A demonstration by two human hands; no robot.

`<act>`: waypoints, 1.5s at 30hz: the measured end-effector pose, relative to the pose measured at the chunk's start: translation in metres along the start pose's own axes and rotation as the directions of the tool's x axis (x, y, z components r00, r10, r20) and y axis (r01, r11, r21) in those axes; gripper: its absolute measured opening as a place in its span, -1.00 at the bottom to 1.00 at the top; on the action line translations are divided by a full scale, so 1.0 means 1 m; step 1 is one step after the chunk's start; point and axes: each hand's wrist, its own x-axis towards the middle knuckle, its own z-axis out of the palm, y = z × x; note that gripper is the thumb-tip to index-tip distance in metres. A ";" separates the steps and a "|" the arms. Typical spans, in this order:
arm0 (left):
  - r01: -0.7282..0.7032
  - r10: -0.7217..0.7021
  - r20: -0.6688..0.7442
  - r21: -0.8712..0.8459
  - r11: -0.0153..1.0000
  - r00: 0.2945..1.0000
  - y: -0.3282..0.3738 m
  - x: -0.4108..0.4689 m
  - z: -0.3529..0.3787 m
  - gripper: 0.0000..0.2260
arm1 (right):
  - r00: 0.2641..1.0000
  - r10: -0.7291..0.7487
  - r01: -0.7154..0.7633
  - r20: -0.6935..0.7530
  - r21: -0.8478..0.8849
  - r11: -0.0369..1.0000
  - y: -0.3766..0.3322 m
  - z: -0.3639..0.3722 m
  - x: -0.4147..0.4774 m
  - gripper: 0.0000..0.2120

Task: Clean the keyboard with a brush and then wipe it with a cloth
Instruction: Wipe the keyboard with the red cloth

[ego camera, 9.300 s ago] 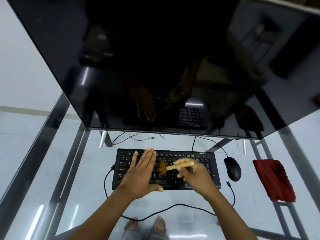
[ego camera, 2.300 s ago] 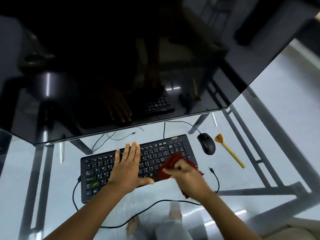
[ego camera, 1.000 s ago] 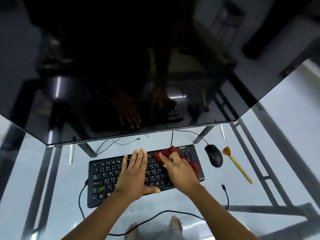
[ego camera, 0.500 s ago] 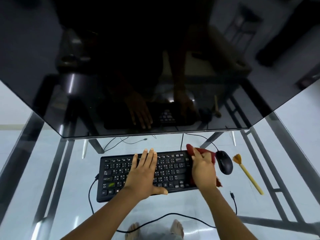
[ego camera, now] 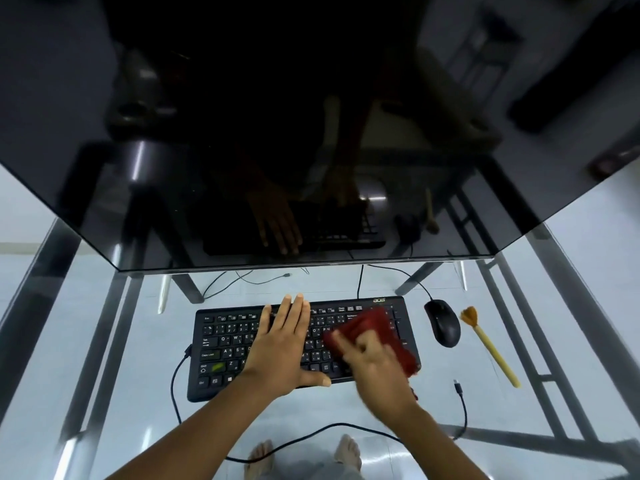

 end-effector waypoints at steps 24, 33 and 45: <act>0.000 0.000 0.017 -0.002 1.000 1.000 0.000 -0.001 -0.002 0.18 | 0.999 0.038 -0.041 0.030 0.123 0.992 0.018 -0.027 -0.007 -0.72; -0.002 0.002 0.009 0.001 1.000 1.000 -0.001 -0.001 0.000 0.18 | 0.987 -0.154 0.155 0.053 -0.027 0.988 -0.004 -0.009 0.016 -0.53; -0.003 0.003 -0.001 0.015 1.000 1.000 -0.001 -0.001 0.000 0.17 | 0.988 0.149 -0.147 0.032 -0.048 0.988 0.009 -0.014 0.050 -0.54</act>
